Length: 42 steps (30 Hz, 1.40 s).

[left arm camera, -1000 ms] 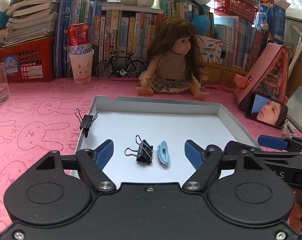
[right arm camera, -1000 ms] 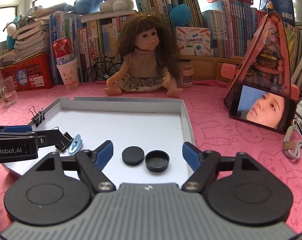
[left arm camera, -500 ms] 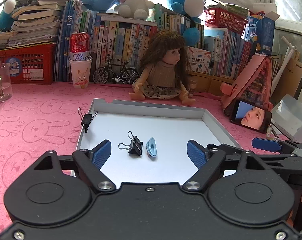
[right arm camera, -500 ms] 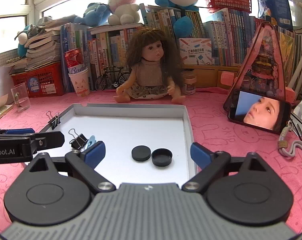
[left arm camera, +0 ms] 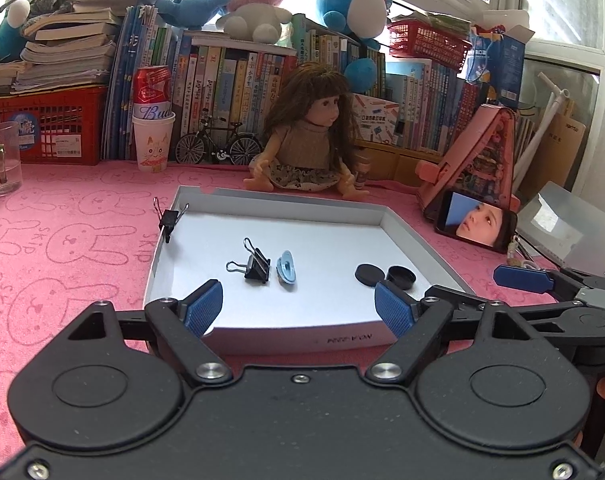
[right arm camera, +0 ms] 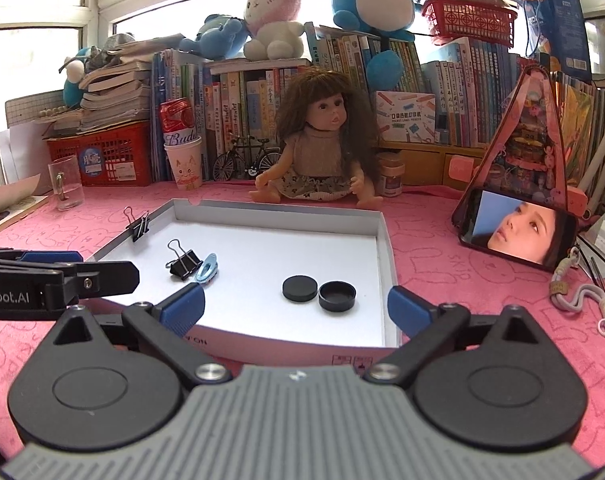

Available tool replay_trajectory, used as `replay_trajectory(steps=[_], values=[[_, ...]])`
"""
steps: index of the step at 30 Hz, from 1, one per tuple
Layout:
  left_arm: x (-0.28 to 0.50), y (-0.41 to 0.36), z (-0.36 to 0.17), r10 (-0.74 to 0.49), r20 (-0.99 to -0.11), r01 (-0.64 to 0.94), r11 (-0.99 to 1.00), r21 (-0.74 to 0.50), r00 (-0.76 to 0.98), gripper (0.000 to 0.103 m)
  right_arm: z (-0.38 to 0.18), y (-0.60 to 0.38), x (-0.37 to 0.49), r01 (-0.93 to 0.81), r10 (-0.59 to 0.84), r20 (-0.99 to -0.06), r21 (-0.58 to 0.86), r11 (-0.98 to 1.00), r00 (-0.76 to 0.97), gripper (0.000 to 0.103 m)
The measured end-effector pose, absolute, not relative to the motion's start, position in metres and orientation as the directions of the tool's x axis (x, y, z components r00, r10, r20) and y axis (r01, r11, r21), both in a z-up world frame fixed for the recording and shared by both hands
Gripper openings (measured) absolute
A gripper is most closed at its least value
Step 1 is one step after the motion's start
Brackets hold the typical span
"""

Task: Organize rigid objects
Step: 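Withdraw both grippers and move the left gripper toward the blue clip on the black cap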

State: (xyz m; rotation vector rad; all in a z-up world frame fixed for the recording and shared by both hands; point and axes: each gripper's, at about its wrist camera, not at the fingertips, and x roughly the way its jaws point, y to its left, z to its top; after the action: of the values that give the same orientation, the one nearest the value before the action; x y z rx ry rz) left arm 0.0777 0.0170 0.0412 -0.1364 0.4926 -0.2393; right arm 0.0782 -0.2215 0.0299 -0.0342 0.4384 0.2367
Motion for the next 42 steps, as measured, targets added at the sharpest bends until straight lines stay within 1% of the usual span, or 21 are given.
replay_trajectory(steps=[7,11,13,15,19,22,24,26,28,29,34,40,42], values=[[0.061,0.014,0.037,-0.260,-0.437,0.218,0.965,-0.144,0.861,0.081,0.022,-0.223,0.061,-0.255,0.231,-0.416,-0.002,0.967,0.879,0.103],[0.049,0.011,0.032,-0.261,-0.422,0.242,0.965,-0.098,0.868,0.081,0.016,-0.220,0.052,-0.280,0.250,-0.418,-0.009,0.960,0.873,0.103],[0.045,0.009,0.029,-0.256,-0.428,0.247,0.966,-0.078,0.867,0.081,0.013,-0.219,0.048,-0.303,0.271,-0.419,-0.011,0.953,0.867,0.103],[0.041,0.010,0.026,-0.255,-0.435,0.253,0.965,-0.064,0.864,0.077,0.009,-0.217,0.042,-0.323,0.287,-0.421,-0.015,0.946,0.860,0.103],[0.033,0.010,0.020,-0.264,-0.454,0.271,0.961,-0.052,0.851,0.074,0.003,-0.216,0.036,-0.321,0.277,-0.434,-0.031,0.947,0.857,0.103],[0.029,0.012,0.016,-0.274,-0.468,0.281,0.958,-0.057,0.840,0.071,-0.001,-0.219,0.033,-0.317,0.277,-0.444,-0.016,0.948,0.852,0.103],[0.027,0.012,0.015,-0.282,-0.474,0.290,0.955,-0.058,0.834,0.066,-0.003,-0.223,0.032,-0.315,0.282,-0.447,0.001,0.949,0.849,0.103],[0.025,0.013,0.014,-0.291,-0.479,0.300,0.952,-0.061,0.828,0.062,-0.004,-0.225,0.031,-0.317,0.288,-0.449,0.013,0.948,0.846,0.103],[0.023,0.013,0.012,-0.306,-0.483,0.313,0.947,-0.067,0.820,0.057,-0.007,-0.226,0.029,-0.318,0.295,-0.452,0.025,0.948,0.842,0.102],[0.022,0.013,0.012,-0.316,-0.485,0.322,0.944,-0.073,0.815,0.052,-0.009,-0.225,0.029,-0.321,0.300,-0.454,0.032,0.947,0.839,0.102],[0.016,0.010,0.010,-0.344,-0.493,0.351,0.933,-0.082,0.799,0.047,-0.015,-0.221,0.026,-0.327,0.304,-0.469,0.036,0.944,0.829,0.099],[0.009,0.008,0.010,-0.395,-0.484,0.397,0.912,-0.105,0.780,0.038,-0.018,-0.219,0.023,-0.328,0.317,-0.479,0.062,0.942,0.819,0.089],[0.008,0.005,0.009,-0.403,-0.489,0.408,0.907,-0.102,0.774,0.030,-0.018,-0.219,0.021,-0.326,0.318,-0.474,0.068,0.943,0.821,0.087]])
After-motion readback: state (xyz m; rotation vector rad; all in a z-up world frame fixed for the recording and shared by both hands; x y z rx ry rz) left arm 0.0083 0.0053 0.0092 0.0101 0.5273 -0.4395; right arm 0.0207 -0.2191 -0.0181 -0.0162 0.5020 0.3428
